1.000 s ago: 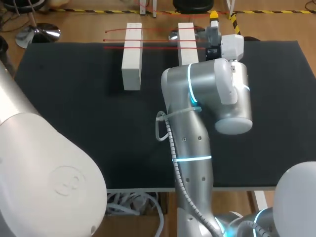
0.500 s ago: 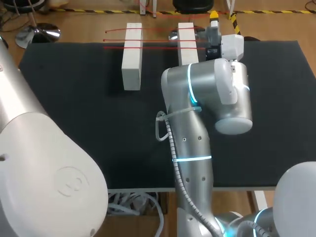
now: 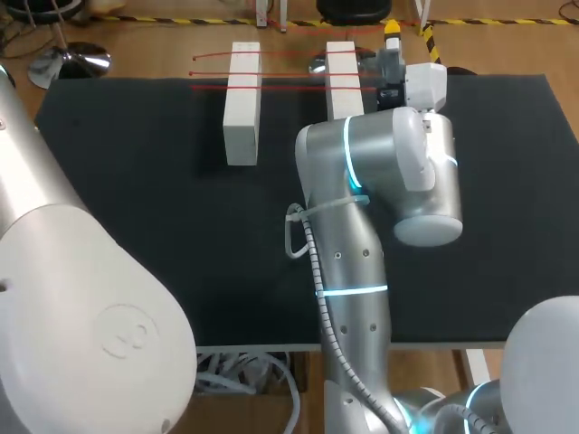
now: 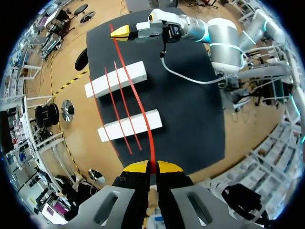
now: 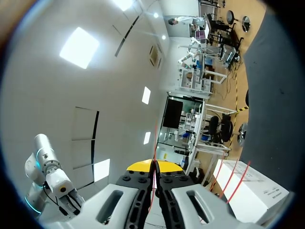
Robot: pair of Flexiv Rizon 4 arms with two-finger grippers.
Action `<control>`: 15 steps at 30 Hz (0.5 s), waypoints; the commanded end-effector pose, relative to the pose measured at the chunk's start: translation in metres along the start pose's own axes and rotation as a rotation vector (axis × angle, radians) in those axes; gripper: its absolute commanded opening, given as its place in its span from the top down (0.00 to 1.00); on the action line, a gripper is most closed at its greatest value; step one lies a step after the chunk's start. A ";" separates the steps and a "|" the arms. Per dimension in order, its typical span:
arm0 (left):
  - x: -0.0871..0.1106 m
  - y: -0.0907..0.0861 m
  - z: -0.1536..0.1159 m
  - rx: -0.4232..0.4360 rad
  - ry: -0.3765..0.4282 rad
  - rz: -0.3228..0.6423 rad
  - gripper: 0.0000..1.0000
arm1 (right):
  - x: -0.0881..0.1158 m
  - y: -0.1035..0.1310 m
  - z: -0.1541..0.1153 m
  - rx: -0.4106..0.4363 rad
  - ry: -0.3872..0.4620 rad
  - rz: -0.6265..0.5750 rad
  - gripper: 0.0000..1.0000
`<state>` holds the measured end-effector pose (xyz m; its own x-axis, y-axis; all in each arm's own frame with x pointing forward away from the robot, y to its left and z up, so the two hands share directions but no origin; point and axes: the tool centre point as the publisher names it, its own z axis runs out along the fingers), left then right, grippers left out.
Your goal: Grab the tape and strap the tape.
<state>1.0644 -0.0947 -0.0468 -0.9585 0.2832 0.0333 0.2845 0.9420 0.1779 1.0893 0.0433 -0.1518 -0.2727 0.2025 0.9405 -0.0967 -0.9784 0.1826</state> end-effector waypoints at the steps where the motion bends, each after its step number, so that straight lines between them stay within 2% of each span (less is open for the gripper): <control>1: -0.016 -0.010 -0.012 -0.075 0.071 -0.025 1.00 | 0.000 0.001 0.001 0.002 -0.002 0.000 1.00; 7: -0.019 -0.006 -0.015 -0.076 0.065 -0.070 1.00 | 0.000 0.001 0.001 0.002 -0.002 0.000 1.00; 10: -0.019 -0.006 -0.016 -0.078 0.122 -0.071 1.00 | 0.000 0.001 0.001 0.002 -0.002 0.000 1.00; 11: -0.019 -0.006 -0.016 -0.106 0.138 -0.062 1.00 | 0.000 0.001 0.001 0.002 -0.002 0.000 1.00; 15: -0.018 -0.006 -0.012 -0.104 0.146 -0.085 1.00 | 0.000 0.001 0.001 0.002 -0.002 0.000 1.00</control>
<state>1.0739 -0.1006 -0.0374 -0.9762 0.2024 0.0782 0.2163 0.9365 0.2761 1.0893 0.0434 -0.1517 -0.2728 0.2024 0.9405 -0.0965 -0.9784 0.1826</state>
